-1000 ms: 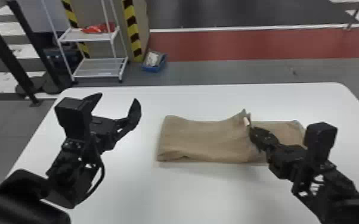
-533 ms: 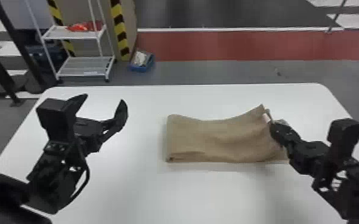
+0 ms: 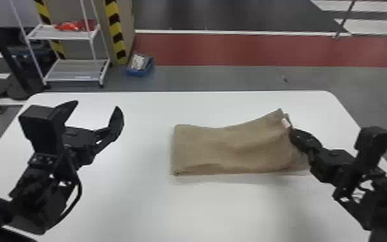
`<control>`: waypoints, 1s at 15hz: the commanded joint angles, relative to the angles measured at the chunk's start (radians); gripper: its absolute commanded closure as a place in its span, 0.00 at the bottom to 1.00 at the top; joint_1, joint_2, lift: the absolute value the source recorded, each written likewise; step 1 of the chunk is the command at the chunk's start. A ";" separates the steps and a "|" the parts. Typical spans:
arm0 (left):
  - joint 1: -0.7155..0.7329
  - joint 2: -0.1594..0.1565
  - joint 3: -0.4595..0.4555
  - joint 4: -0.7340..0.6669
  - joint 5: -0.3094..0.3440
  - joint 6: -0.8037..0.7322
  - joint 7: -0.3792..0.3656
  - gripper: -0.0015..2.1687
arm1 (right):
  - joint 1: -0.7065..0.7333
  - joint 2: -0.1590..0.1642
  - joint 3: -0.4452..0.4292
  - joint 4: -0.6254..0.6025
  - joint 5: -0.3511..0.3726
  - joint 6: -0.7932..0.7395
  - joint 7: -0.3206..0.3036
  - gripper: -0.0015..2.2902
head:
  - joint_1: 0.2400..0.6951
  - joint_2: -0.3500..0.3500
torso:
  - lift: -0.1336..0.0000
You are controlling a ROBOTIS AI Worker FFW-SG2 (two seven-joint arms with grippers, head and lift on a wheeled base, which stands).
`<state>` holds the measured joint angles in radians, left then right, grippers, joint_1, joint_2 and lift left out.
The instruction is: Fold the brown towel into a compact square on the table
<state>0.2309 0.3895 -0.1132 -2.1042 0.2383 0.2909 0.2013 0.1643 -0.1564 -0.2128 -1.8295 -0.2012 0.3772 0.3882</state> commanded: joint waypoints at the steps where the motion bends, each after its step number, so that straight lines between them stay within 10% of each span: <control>1: -0.002 -0.001 0.000 0.001 -0.001 0.000 0.000 0.04 | -0.032 -0.022 -0.025 0.070 0.008 -0.001 0.000 0.65 | 1.00 0.44 | 0.04; 5: -0.004 -0.001 -0.002 0.012 -0.001 0.000 -0.003 0.04 | -0.094 -0.011 0.032 0.225 0.071 -0.040 0.006 0.65 | 1.00 0.38 | 0.04; 11: -0.033 -0.003 -0.008 0.035 -0.001 0.000 -0.003 0.04 | -0.052 -0.023 -0.051 0.047 -0.047 -0.043 0.017 0.65 | 1.00 0.41 | 0.04; 15: -0.042 -0.005 -0.014 0.047 0.001 0.000 -0.005 0.04 | -0.101 -0.054 -0.076 0.176 -0.004 -0.028 0.015 0.65 | 1.00 0.34 | 0.04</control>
<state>0.1904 0.3858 -0.1256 -2.0629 0.2385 0.2908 0.1969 0.0901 -0.2042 -0.2994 -1.7253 -0.2450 0.3420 0.4035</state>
